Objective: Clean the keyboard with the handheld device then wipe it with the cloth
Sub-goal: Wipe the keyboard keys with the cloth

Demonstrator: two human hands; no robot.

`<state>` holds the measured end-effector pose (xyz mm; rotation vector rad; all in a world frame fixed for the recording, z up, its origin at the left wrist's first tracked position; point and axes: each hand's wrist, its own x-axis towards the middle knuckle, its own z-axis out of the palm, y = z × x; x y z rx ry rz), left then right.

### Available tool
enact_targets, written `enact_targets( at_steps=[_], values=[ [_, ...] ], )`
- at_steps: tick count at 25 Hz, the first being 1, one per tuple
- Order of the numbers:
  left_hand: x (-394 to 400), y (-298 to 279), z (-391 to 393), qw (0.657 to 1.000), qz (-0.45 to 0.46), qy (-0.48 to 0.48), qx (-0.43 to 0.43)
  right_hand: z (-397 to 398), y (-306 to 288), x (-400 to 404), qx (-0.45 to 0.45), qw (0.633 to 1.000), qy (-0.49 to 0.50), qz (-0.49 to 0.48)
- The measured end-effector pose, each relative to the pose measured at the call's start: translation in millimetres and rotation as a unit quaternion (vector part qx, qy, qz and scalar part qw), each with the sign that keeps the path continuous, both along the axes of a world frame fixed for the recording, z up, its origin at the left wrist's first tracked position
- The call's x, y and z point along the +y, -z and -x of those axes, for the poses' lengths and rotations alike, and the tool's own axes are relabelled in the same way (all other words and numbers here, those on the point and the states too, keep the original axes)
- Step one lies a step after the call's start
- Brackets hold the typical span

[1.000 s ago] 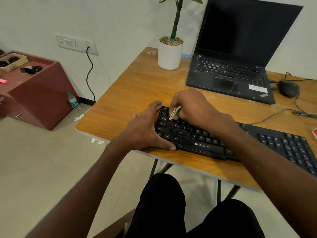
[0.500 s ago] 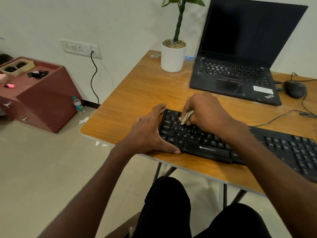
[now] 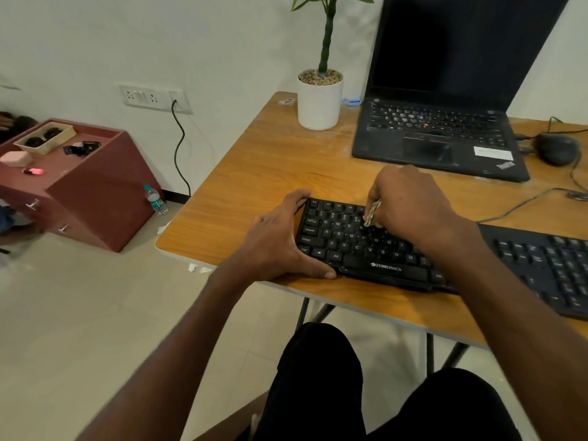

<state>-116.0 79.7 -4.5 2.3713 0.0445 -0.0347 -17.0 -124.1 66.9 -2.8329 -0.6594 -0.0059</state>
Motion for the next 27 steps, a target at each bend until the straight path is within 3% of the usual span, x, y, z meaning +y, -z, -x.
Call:
enact_targets(
  at_steps=[3,8,12,14,18,24,27],
  values=[
    [-0.5,0.1,-0.2,1.0,0.007,-0.003,0.0,15.7,7.8,19.7,-0.04,0.999,-0.008,-0.023],
    [-0.3,-0.9,1.0,1.0,0.018,-0.01,0.003,10.4,5.8,19.4,0.017,0.995,-0.021,-0.095],
    [-0.9,-4.7,0.5,1.0,0.0,-0.01,-0.002,10.0,2.5,-7.3,-0.039,0.998,0.044,-0.035],
    [-2.8,-6.5,1.2,1.0,-0.01,-0.013,-0.006,19.0,6.5,5.1,-0.06,0.997,0.017,-0.045],
    [-3.5,-7.7,2.7,1.0,-0.007,-0.013,0.001,26.9,15.5,38.9,-0.009,0.994,-0.058,-0.096],
    [-1.2,-7.0,1.5,1.0,-0.006,-0.006,0.007,-4.2,22.9,4.5,-0.093,0.988,0.083,-0.089],
    [-2.2,-6.6,2.5,1.0,-0.004,-0.005,0.004,2.3,25.3,11.3,-0.072,0.994,-0.013,-0.079]
  ],
)
